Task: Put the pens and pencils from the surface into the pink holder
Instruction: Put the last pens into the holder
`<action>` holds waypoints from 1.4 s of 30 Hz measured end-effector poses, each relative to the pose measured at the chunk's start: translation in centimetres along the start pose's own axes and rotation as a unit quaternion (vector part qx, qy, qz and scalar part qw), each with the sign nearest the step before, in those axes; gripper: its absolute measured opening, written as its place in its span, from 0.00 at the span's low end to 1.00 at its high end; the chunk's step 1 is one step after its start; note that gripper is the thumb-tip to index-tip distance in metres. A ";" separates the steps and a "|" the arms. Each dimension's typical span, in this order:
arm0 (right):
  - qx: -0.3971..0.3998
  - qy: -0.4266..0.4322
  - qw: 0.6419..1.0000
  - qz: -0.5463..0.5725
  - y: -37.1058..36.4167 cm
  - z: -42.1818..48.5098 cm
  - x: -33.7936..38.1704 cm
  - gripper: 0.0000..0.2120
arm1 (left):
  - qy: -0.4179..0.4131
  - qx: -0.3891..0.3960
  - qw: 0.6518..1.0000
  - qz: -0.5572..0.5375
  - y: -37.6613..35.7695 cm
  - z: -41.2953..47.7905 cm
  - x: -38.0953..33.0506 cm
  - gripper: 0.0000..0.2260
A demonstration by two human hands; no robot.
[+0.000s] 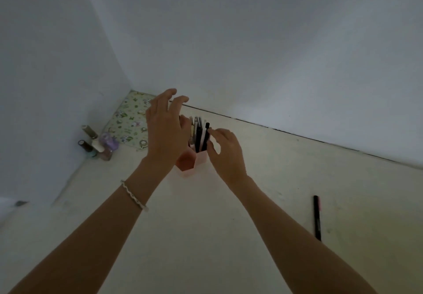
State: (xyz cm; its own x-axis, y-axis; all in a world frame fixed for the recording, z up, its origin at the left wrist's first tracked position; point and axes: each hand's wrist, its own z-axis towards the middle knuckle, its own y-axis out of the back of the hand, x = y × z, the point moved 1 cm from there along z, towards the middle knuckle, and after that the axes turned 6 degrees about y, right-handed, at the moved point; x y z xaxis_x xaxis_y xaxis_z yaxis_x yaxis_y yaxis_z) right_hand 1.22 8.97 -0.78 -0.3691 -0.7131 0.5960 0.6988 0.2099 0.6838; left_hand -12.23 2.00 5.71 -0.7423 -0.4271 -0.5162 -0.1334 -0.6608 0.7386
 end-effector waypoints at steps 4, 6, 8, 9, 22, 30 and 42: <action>-0.098 -0.075 0.992 0.037 3.5 -0.8 -1.2 0.19 | -0.017 0.016 0.999 -0.026 -1.4 -1.8 -3.0 0.15; -0.126 -0.126 0.983 0.050 5.7 -1.1 -2.5 0.19 | -0.034 0.061 0.996 -0.050 -2.9 -3.4 -5.3 0.14; -0.145 -0.159 0.975 0.049 8.3 -1.7 -4.1 0.19 | -0.058 0.114 0.989 -0.072 -5.0 -5.4 -8.0 0.13; -0.160 -0.177 0.970 0.046 9.9 -2.1 -5.0 0.19 | -0.067 0.146 0.984 -0.078 -6.1 -6.5 -9.7 0.13; -0.310 -0.337 0.889 0.022 22.6 -12.2 -13.2 0.14 | 0.012 0.475 0.879 0.024 -17.0 -21.7 -22.4 0.06; -0.307 -0.363 0.880 0.007 24.1 -15.4 -15.6 0.13 | -0.004 0.455 0.884 0.104 -19.9 -22.3 -23.1 0.18; 0.093 -0.434 0.884 -0.148 17.4 -17.0 -17.7 0.13 | 0.006 0.315 0.930 -0.188 -14.5 -11.3 -23.6 0.30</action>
State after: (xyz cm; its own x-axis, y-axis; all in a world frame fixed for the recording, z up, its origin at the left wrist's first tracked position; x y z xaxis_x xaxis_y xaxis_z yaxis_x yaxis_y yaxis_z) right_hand 30.33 13.90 -6.57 -0.9059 0.0094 0.4234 0.4106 0.2642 0.8727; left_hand 14.65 14.75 2.28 -0.5592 -0.2482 -0.7910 -0.7429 -0.2736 0.6110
